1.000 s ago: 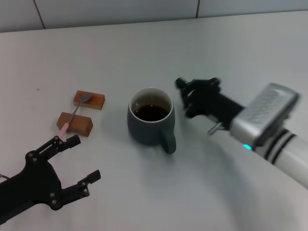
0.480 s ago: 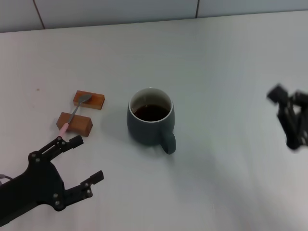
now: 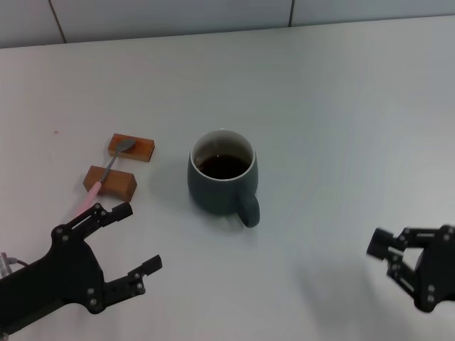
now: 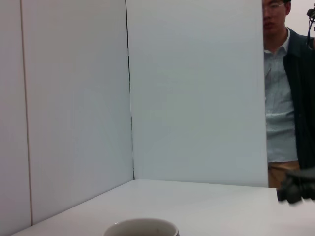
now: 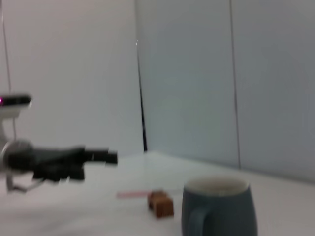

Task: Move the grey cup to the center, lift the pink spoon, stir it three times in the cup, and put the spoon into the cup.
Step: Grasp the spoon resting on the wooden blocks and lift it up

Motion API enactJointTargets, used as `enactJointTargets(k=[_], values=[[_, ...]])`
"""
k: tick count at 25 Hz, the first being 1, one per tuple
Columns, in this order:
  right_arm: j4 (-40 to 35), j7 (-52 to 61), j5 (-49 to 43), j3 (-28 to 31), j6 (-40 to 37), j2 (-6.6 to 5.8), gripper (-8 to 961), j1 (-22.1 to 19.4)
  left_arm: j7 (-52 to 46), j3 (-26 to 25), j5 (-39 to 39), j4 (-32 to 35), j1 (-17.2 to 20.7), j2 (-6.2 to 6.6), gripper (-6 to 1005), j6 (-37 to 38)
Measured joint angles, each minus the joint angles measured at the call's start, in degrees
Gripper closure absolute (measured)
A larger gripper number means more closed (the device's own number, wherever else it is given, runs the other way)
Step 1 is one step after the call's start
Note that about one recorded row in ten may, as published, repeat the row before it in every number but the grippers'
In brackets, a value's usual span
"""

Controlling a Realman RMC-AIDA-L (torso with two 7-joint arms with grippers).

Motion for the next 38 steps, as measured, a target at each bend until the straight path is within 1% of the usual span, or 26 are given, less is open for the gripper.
enactJointTargets(k=[7,14,20,24,26,27,28,29,31,32,33,35,37,38], values=[[-0.16,-0.15,0.00,-1.02,5.33,0.20,721,-1.54,-0.02,-0.07,0.02,-0.01,-0.03,-0.31,154,-0.15],[-0.21,-0.14,-0.12,-1.17,5.36,0.17,560,-1.78,-0.05,-0.16,0.01,-0.01,-0.03,-0.35,154,-0.30],[-0.25,0.10,-0.12,-1.26,5.20,0.09,321,-1.58,-0.03,-0.16,0.01,-0.01,-0.03,-0.40,154,-0.52],[-0.27,0.40,-0.06,-1.30,5.18,0.03,279,-1.03,-0.02,-0.16,-0.16,-0.01,0.08,-0.62,155,-0.59],[-0.27,0.42,-0.05,-1.30,5.18,0.03,279,-0.87,-0.41,-0.49,-0.47,0.00,0.33,-0.92,155,-0.37],[-0.28,0.47,-0.03,-1.31,5.19,0.02,279,-0.47,-2.46,-2.10,-0.73,0.07,0.55,-1.40,155,0.15],[-0.28,0.47,-0.03,-1.31,5.19,0.02,279,-0.47,-2.46,-2.10,-0.73,0.07,0.55,-1.40,155,0.15],[-0.28,0.49,-0.03,-1.31,5.26,0.02,279,-0.23,-4.36,-3.53,-0.78,0.12,0.69,-1.78,155,0.48],[-0.28,0.50,-0.01,-1.31,5.47,-0.01,279,0.14,-8.37,-7.41,-0.83,0.15,1.19,-2.91,155,1.44],[-0.28,0.51,0.01,-1.30,5.58,-0.04,279,0.55,-11.29,-11.51,-0.96,-0.15,1.95,-3.86,155,3.34],[-0.28,0.51,0.01,-1.30,5.58,-0.04,279,0.55,-11.29,-11.51,-0.96,-0.15,1.95,-3.86,155,3.34],[-0.28,0.56,0.02,-1.30,5.62,-0.05,279,0.98,-13.95,-16.34,-2.03,-1.33,2.60,-4.57,155,6.04],[-0.28,0.63,0.04,-1.30,5.69,-0.11,279,1.53,-18.06,-20.17,-5.64,-4.66,2.67,-4.65,155,9.41],[-0.28,0.63,0.04,-1.30,5.69,-0.11,279,1.53,-18.06,-20.17,-5.64,-4.66,2.67,-4.65,155,9.41]])
